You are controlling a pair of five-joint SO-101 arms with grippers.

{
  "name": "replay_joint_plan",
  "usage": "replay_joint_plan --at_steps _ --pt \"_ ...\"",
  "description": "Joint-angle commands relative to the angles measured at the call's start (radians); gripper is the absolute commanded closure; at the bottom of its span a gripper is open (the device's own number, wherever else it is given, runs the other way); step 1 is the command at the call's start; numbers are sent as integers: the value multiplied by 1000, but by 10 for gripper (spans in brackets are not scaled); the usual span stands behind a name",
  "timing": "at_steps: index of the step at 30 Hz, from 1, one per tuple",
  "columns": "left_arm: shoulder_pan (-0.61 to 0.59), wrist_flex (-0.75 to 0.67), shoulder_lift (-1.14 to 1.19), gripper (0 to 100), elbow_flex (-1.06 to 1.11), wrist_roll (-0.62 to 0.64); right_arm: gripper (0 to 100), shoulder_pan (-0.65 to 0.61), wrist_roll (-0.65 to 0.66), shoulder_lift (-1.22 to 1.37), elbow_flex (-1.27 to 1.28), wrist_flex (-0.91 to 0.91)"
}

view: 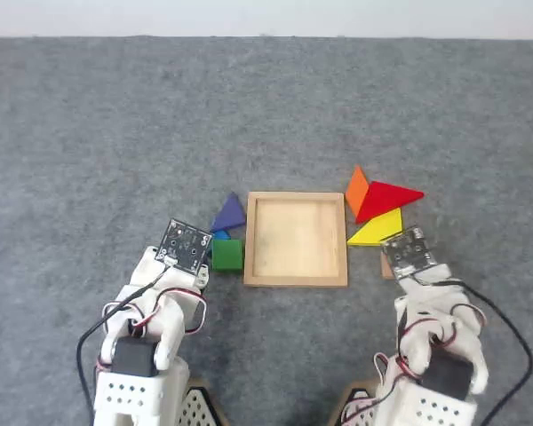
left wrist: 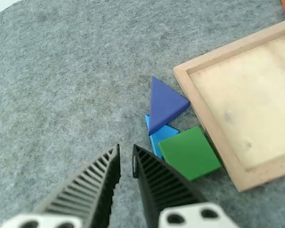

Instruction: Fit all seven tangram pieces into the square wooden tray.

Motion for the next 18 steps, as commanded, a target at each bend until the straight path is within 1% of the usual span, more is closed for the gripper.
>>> replay_joint_plan --at_steps 1,4,8,13,15,18 --pt "-3 6 -14 949 -8 8 989 22 -18 2 -161 30" --pt "-3 6 -14 949 -8 8 989 -8 -18 99 -178 28" --pt "-3 6 -14 949 -8 8 989 -16 -41 369 -290 -45" --pt "-3 6 -14 949 -8 8 989 -31 -229 831 -644 -102" --pt "-3 6 -14 949 -8 8 989 -71 -302 1043 -784 -93" --pt "-3 6 -14 949 -8 8 988 -154 -376 1331 -959 -84"
